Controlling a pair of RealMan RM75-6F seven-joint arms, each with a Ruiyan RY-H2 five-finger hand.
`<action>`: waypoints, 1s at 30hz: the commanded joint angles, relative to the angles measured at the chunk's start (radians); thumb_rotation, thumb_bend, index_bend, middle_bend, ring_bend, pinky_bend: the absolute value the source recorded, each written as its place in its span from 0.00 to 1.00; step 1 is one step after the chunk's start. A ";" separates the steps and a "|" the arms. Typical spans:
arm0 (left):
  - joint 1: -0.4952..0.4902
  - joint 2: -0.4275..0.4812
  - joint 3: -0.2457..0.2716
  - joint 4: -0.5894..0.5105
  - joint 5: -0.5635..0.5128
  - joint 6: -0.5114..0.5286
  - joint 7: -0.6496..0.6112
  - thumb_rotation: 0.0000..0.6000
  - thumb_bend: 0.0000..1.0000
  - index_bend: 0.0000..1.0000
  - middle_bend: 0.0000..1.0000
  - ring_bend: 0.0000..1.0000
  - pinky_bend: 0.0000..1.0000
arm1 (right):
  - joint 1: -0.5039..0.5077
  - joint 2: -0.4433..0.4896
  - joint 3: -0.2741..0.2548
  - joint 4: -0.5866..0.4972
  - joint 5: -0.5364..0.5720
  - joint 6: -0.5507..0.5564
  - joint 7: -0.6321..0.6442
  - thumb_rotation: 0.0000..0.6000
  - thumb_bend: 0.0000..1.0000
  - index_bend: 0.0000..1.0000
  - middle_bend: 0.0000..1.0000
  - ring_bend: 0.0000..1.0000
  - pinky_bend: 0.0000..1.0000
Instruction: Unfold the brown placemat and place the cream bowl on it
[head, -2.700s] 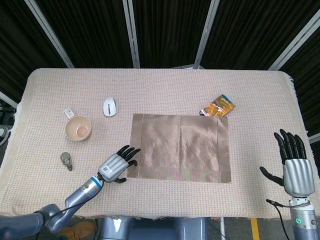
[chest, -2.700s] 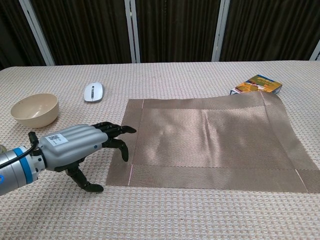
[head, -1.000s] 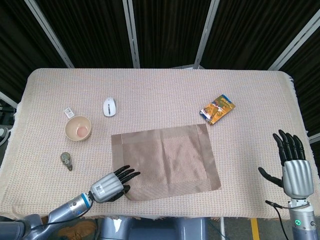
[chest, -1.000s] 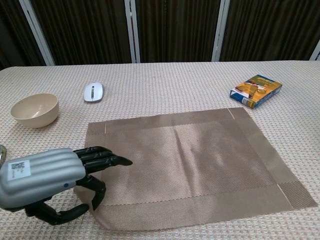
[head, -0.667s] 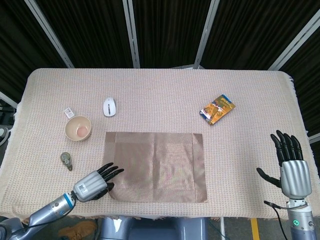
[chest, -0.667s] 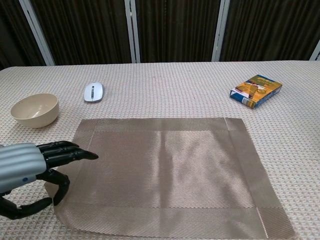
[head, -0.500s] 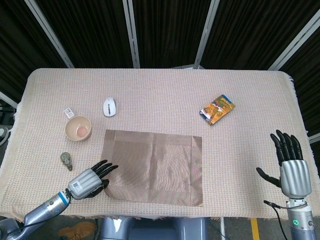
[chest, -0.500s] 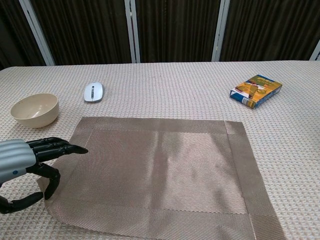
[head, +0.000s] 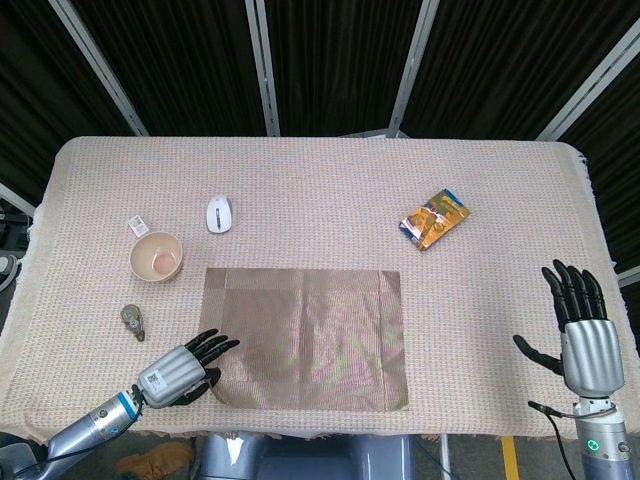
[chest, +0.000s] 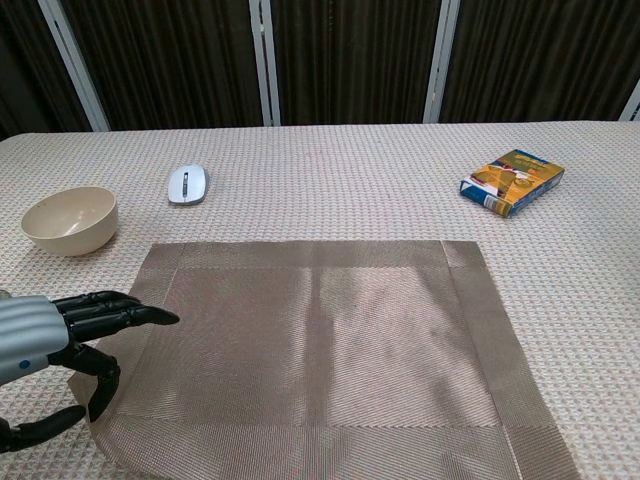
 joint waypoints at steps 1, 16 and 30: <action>0.001 0.003 0.000 -0.004 0.006 -0.003 0.015 1.00 0.49 0.72 0.00 0.00 0.00 | 0.000 0.000 0.000 -0.001 -0.001 0.000 0.000 1.00 0.00 0.00 0.00 0.00 0.00; 0.001 0.076 -0.010 -0.028 0.015 0.056 -0.102 1.00 0.00 0.00 0.00 0.00 0.00 | -0.003 0.002 0.000 -0.005 -0.001 -0.004 -0.009 1.00 0.00 0.00 0.00 0.00 0.00; 0.028 0.141 -0.207 0.078 -0.252 0.084 -0.193 1.00 0.00 0.09 0.00 0.00 0.00 | -0.006 0.003 -0.002 -0.013 -0.007 -0.003 -0.015 1.00 0.00 0.00 0.00 0.00 0.00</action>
